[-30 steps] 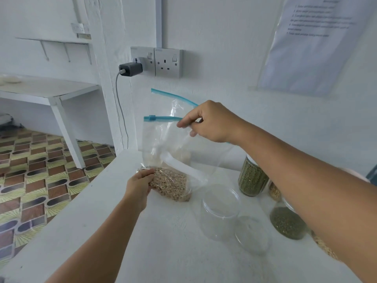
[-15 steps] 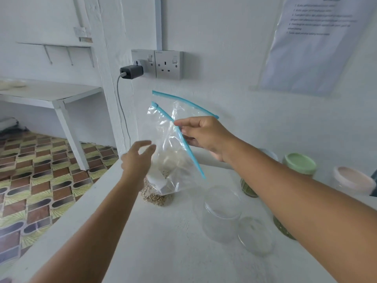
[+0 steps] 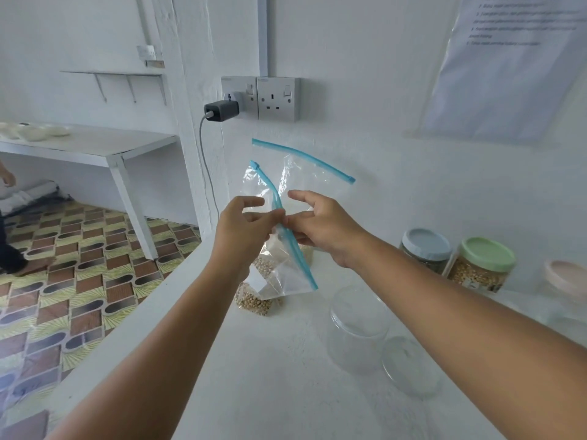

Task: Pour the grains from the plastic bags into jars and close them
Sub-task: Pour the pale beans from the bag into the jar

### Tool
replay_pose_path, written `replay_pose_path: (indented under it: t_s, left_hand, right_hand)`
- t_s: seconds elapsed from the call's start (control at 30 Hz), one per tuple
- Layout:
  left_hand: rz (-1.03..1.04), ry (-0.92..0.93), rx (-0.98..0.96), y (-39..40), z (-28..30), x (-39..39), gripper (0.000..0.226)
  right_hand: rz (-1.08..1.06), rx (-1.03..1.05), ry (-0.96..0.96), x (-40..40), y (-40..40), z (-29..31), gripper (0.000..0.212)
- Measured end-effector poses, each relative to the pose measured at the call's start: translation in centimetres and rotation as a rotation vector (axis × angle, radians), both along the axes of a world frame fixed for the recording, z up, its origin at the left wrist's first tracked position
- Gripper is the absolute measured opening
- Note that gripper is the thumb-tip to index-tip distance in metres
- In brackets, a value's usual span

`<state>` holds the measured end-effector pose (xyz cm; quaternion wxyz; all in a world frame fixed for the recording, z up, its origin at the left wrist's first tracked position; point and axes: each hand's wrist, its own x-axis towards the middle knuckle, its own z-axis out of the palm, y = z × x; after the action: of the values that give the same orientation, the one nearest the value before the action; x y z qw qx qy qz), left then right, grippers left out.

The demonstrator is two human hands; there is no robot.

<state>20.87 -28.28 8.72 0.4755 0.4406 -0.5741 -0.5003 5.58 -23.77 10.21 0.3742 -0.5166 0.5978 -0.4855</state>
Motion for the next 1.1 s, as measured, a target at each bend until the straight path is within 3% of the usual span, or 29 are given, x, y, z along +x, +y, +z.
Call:
replay_pose_path:
  t_s: [0.07,0.17,0.27,0.37,0.43,0.53,0.67,0.9,1.0,1.1]
  left_hand:
    - [0.000,0.043,0.010,0.2,-0.3,-0.1,0.040]
    - [0.024,0.046,0.007,0.1,-0.4,-0.2,0.034]
    - [0.086,0.001,-0.055,-0.2,-0.4,0.5,0.034]
    - [0.094,-0.143,-0.237,-0.2,0.0,1.4,0.027]
    - [0.006,-0.334,-0.351,-0.1,0.5,1.4,0.017]
    - [-0.072,-0.534,-0.366,0.0,0.6,0.8,0.031]
    - [-0.052,-0.613,-0.375,0.0,0.7,0.6,0.014]
    - [0.193,-0.591,-0.530,-1.4,2.8,3.5,0.022]
    - [0.149,-0.603,-0.564,-1.4,3.5,3.2,0.026]
    - [0.068,-0.668,-0.524,-1.3,2.7,2.6,0.028]
  right_hand:
    - [-0.016,-0.003,-0.017,0.0,0.1,-0.4,0.063]
    - [-0.073,-0.030,-0.028,-0.5,0.5,-0.6,0.044]
    - [-0.166,-0.144,0.272,-2.6,1.0,-0.4,0.019]
    - [-0.151,-0.117,0.564,-4.4,1.5,-0.2,0.044]
    - [-0.129,-0.070,0.605,-4.8,1.6,-0.3,0.045]
    - [-0.133,-0.057,0.636,-4.4,1.4,-0.6,0.039]
    - [-0.152,-0.067,0.712,-4.1,1.5,-0.7,0.034]
    - [-0.316,-0.207,0.641,-6.0,2.4,0.2,0.032]
    - [-0.270,-0.285,0.691,-5.3,1.9,0.3,0.036]
    - [-0.251,-0.210,0.739,-5.7,1.7,0.0,0.036]
